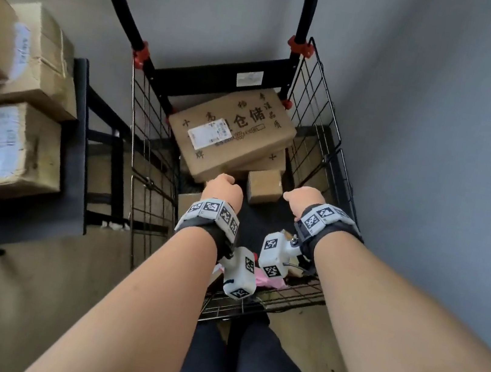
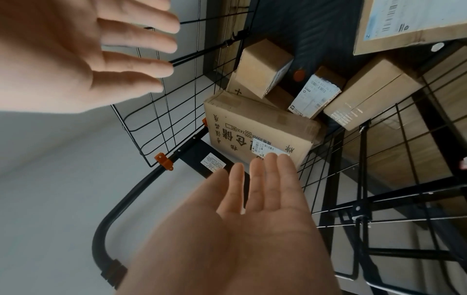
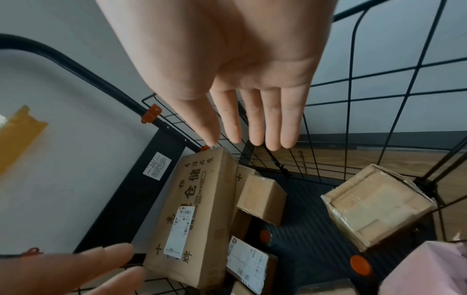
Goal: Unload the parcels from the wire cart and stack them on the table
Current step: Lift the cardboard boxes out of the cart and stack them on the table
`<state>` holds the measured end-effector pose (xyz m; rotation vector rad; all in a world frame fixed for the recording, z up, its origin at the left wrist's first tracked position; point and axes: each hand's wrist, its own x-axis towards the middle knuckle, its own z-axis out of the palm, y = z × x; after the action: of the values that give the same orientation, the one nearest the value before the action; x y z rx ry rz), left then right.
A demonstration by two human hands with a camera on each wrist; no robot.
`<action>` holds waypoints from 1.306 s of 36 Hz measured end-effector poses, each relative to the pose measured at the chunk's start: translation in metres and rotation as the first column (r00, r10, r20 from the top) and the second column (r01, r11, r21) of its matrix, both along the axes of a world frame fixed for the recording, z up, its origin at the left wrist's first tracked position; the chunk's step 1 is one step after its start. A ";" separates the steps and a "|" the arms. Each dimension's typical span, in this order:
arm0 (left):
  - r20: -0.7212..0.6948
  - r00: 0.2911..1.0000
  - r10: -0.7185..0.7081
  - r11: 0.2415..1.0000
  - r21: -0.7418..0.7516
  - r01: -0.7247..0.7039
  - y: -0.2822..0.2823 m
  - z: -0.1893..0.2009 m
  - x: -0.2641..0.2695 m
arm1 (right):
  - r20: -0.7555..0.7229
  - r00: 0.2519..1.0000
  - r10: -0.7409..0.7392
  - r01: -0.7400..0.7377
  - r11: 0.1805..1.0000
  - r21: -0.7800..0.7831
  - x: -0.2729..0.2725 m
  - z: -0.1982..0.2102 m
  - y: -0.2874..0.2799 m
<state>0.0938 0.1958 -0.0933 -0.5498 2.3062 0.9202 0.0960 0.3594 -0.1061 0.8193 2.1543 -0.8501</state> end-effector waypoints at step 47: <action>0.230 0.973 -0.037 0.998 0.061 0.023 0.075 -0.266 -0.072 | 0.164 0.979 0.124 -0.116 0.992 -0.053 -0.095 -0.271 0.046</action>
<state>0.0222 0.2708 -0.3592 -0.5644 2.0677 0.8581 0.0012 0.4053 -0.3767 0.7053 2.0097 -0.7369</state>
